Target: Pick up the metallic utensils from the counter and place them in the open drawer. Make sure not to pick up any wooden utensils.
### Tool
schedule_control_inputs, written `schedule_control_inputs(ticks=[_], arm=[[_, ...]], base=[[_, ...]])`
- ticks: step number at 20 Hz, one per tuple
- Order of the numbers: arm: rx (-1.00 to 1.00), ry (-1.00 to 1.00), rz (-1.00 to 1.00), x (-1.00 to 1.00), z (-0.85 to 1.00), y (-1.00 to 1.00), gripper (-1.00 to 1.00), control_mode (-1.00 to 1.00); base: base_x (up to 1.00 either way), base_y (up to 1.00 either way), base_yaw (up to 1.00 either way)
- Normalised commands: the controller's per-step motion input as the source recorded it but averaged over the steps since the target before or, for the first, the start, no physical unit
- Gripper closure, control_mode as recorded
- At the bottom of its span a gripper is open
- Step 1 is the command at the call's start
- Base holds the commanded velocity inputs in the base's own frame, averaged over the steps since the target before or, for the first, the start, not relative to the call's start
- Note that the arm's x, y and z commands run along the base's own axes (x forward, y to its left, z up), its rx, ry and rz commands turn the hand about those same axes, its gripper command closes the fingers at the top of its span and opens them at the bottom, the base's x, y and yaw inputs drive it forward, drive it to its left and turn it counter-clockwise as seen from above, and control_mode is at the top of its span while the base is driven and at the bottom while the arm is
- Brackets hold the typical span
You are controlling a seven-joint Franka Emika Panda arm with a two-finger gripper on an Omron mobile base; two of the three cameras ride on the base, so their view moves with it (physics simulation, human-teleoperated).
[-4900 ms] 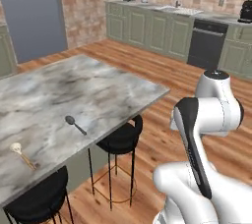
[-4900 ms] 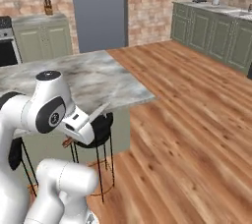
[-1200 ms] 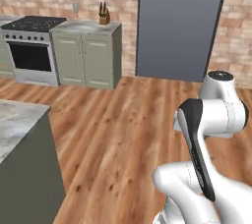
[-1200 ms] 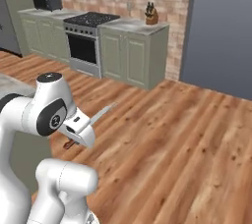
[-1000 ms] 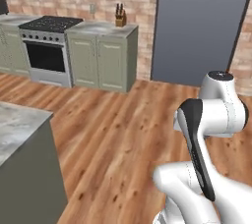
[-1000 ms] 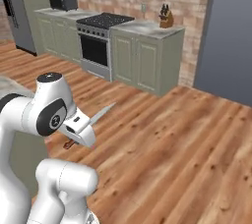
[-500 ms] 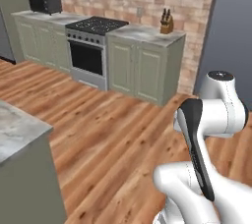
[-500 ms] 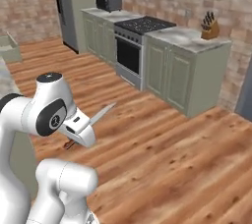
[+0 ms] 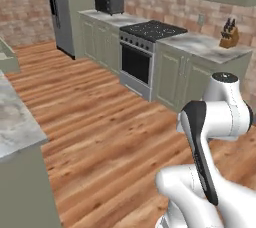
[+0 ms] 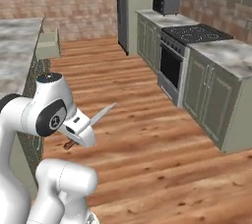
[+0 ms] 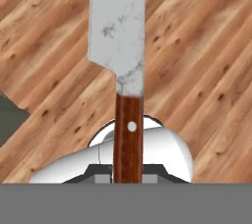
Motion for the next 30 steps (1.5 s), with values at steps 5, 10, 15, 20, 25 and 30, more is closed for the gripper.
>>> schedule_control_inputs(ticks=[5, 10, 15, 20, 25, 30], arm=[[0.0, 0.0, 0.0, 0.0, 0.0, 0.0, 1.0, 1.0], [0.0, 0.0, 0.0, 0.0, 0.0, 0.0, 1.0, 1.0], [0.0, 0.0, 0.0, 0.0, 0.0, 0.0, 1.0, 1.0], [0.0, 0.0, 0.0, 0.0, 0.0, 0.0, 1.0, 1.0], [0.0, 0.0, 0.0, 0.0, 0.0, 0.0, 1.0, 1.0], [0.0, 0.0, 0.0, 0.0, 0.0, 0.0, 1.0, 1.0]], base=[[1.0, -0.65, 0.56], [1.0, -0.77, 0.5], [1.0, -0.84, 0.45], [1.0, -0.45, 0.35], [1.0, -0.26, 0.28], [1.0, -0.14, 0.13]])
